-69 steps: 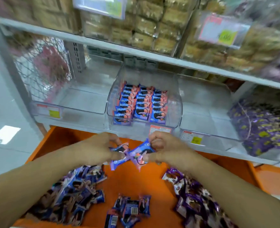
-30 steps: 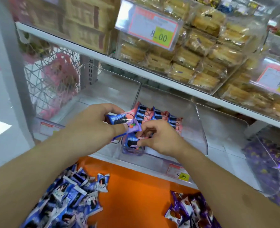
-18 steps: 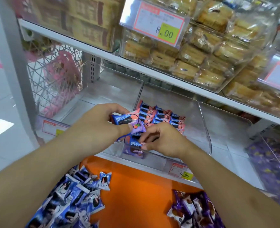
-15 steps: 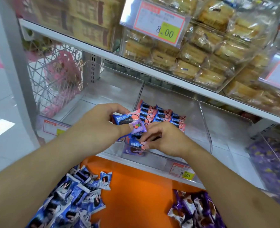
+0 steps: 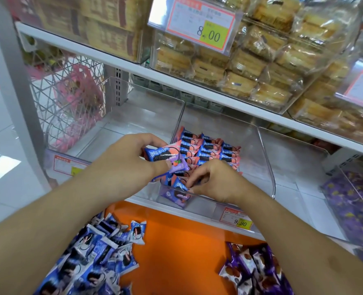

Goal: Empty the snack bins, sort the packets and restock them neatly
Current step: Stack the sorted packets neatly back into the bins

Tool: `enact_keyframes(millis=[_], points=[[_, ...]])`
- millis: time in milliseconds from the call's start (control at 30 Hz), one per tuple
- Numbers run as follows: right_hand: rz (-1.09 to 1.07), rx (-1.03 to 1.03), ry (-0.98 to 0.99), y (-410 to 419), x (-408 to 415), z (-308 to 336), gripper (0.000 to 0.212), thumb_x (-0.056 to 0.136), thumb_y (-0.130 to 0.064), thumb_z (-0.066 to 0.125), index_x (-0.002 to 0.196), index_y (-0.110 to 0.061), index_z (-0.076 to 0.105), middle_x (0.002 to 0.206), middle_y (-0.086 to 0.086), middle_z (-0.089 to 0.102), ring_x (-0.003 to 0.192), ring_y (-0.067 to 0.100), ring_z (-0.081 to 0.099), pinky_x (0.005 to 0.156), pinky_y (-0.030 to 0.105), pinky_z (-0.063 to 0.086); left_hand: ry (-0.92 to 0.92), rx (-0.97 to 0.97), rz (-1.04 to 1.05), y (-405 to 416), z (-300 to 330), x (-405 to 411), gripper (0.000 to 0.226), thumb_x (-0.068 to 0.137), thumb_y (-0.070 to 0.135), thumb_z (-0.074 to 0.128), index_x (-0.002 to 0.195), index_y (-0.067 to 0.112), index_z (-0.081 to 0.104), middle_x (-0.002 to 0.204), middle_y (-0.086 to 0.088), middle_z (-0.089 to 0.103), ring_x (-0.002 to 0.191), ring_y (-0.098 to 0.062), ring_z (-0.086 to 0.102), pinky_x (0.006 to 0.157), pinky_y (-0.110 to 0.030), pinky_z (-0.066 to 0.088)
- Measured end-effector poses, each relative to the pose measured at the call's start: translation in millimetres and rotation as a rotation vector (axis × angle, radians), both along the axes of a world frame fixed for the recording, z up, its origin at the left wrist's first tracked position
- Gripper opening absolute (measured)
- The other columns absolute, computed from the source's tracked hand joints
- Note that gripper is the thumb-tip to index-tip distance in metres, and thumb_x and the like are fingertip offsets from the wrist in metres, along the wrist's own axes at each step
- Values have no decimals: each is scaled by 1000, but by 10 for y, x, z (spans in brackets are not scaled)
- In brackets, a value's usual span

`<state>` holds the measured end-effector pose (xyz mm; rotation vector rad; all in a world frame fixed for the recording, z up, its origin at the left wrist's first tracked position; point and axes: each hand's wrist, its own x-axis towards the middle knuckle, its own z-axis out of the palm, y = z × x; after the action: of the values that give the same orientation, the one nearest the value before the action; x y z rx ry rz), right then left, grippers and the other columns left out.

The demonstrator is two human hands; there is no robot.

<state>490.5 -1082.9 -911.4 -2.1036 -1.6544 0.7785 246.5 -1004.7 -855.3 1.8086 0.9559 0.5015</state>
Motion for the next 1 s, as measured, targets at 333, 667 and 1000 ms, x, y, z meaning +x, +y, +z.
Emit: enact_keyframes(millis=[333,667,1000], points=[[-100,8,98,-2,-10,60,14,82,-8,87,88,-21,86,82,-8,80,77,8,76,59,16,51,-7,8,-12,-5,10,-7,17,90,34,78,103,38,67,88,5,75,70,-25,70,78,-46,61],[-4,-13,81,58,-120,16,13,84,-7,86,88,-19,86,83,-7,80,80,6,77,84,32,65,-21,9,-15,1,-10,5,17,89,31,79,102,36,69,84,6,75,74,-30,68,78,-48,60],[-160,87,238,-247,-28,237,24,96,-2,72,106,-21,82,97,-3,80,91,19,77,76,48,65,-25,-6,-62,18,-85,23,32,83,31,85,110,34,68,96,7,77,70,2,70,53,-10,45]])
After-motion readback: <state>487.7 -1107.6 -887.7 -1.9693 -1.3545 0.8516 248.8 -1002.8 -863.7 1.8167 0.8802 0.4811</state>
